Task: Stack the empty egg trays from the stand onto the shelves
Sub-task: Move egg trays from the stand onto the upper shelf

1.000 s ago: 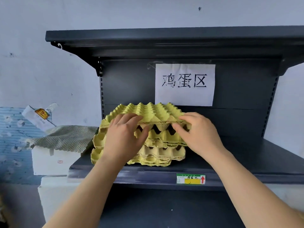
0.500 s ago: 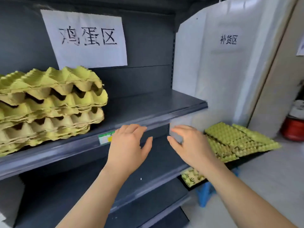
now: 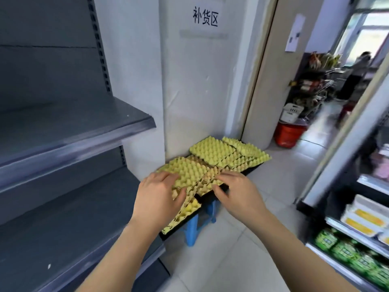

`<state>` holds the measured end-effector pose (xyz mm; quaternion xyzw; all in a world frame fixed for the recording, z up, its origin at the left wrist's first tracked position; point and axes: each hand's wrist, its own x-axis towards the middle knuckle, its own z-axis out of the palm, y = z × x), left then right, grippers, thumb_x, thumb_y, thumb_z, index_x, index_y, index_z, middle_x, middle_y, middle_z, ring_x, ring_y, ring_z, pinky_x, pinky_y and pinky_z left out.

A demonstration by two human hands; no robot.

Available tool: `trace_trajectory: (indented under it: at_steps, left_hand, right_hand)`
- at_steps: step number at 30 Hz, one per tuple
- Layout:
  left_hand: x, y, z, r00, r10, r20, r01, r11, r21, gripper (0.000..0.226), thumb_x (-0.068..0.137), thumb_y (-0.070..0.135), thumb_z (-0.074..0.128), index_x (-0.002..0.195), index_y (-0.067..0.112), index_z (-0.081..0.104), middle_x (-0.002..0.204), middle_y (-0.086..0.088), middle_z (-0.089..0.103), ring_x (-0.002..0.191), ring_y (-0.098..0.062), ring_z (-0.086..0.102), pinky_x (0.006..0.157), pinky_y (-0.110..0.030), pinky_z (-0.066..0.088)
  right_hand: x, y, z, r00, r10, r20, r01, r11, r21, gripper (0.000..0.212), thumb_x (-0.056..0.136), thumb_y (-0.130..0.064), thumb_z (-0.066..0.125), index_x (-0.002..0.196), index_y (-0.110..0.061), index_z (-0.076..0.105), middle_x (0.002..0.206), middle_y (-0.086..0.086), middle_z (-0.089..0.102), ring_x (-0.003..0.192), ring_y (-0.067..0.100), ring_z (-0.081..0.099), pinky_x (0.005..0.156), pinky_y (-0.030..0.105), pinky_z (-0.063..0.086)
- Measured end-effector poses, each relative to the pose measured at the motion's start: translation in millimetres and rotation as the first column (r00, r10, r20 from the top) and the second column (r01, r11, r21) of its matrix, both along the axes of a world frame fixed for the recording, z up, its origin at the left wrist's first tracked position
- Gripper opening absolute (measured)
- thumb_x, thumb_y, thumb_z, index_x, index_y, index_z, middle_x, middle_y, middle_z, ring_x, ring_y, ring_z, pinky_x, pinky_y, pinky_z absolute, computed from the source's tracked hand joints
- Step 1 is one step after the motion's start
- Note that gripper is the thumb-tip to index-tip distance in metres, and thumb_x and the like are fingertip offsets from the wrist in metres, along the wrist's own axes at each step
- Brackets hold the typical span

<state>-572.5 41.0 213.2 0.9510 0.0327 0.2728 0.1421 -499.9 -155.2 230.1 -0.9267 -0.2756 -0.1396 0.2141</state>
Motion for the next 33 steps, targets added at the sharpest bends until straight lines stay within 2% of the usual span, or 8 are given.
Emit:
trace_trajectory:
  at_steps: [4, 7, 13, 20, 25, 33]
  left_hand:
    - [68.7, -38.9, -22.4, 0.997, -0.012, -0.077, 0.011, 1.0, -0.022, 0.048, 0.081, 0.048, 0.046, 0.097, 0.012, 0.074, 0.089, -0.004, 0.072, 0.082, -0.029, 0.067, 0.073, -0.041, 0.055]
    - [119.9, -58.9, -36.0, 0.991, -0.003, -0.136, 0.002, 1.0, -0.009, 0.042, 0.08, 0.046, 0.05, 0.093, 0.014, 0.074, 0.086, -0.003, 0.071, 0.079, -0.028, 0.067, 0.072, -0.04, 0.054]
    - [236.9, -73.6, -69.0, 0.981, -0.008, -0.196, -0.001, 0.999, -0.044, 0.035, 0.083, 0.04, 0.065, 0.106, 0.014, 0.072, 0.096, -0.004, 0.071, 0.091, -0.029, 0.065, 0.084, -0.041, 0.05]
    - [379.2, -73.7, -91.9, 0.961, -0.013, -0.276, -0.016, 0.995, -0.1, 0.037, 0.089, 0.043, 0.059, 0.116, 0.019, 0.067, 0.107, -0.001, 0.068, 0.104, -0.025, 0.061, 0.091, -0.038, 0.046]
    - [466.5, -79.1, -109.9, 0.932, -0.005, -0.362, -0.04, 0.992, -0.116, 0.043, 0.093, 0.049, 0.05, 0.127, 0.024, 0.06, 0.121, 0.004, 0.063, 0.113, -0.02, 0.055, 0.095, -0.035, 0.042]
    - [589.6, -95.2, -162.8, 0.868, 0.079, -0.49, -0.18, 0.97, -0.162, 0.039, 0.093, 0.046, 0.051, 0.122, 0.023, 0.062, 0.116, 0.002, 0.063, 0.108, -0.02, 0.056, 0.091, -0.035, 0.044]
  right_hand:
    - [65.3, -35.3, -17.4, 0.999, -0.016, -0.034, 0.015, 1.0, -0.027, 0.035, 0.091, -0.034, 0.056, 0.121, -0.017, 0.065, 0.126, 0.002, 0.062, 0.121, 0.016, 0.053, 0.099, 0.027, 0.039]
    - [114.1, -51.9, -33.0, 0.996, -0.054, -0.072, 0.051, 0.998, -0.044, 0.036, 0.093, -0.036, 0.054, 0.123, -0.02, 0.063, 0.128, -0.001, 0.06, 0.122, 0.014, 0.05, 0.1, 0.026, 0.038]
    - [228.7, -66.7, -60.0, 0.987, -0.111, -0.118, 0.104, 0.992, -0.069, 0.035, 0.093, -0.036, 0.052, 0.123, -0.021, 0.063, 0.127, -0.003, 0.06, 0.12, 0.014, 0.051, 0.097, 0.028, 0.04]
    - [372.9, -68.4, -76.4, 0.965, -0.162, -0.206, 0.142, 0.984, -0.112, 0.036, 0.094, -0.036, 0.05, 0.126, -0.022, 0.06, 0.13, -0.005, 0.058, 0.121, 0.013, 0.049, 0.097, 0.027, 0.038]
    - [463.0, -72.4, -92.4, 0.952, -0.176, -0.251, 0.156, 0.983, -0.099, 0.033, 0.093, -0.034, 0.053, 0.121, -0.019, 0.064, 0.124, -0.003, 0.062, 0.118, 0.016, 0.052, 0.094, 0.028, 0.041]
    - [613.7, -84.5, -144.7, 0.94, -0.09, -0.33, 0.049, 0.99, -0.132, 0.037, 0.094, -0.031, 0.052, 0.128, -0.017, 0.058, 0.132, 0.0, 0.057, 0.121, 0.016, 0.05, 0.098, 0.028, 0.038]
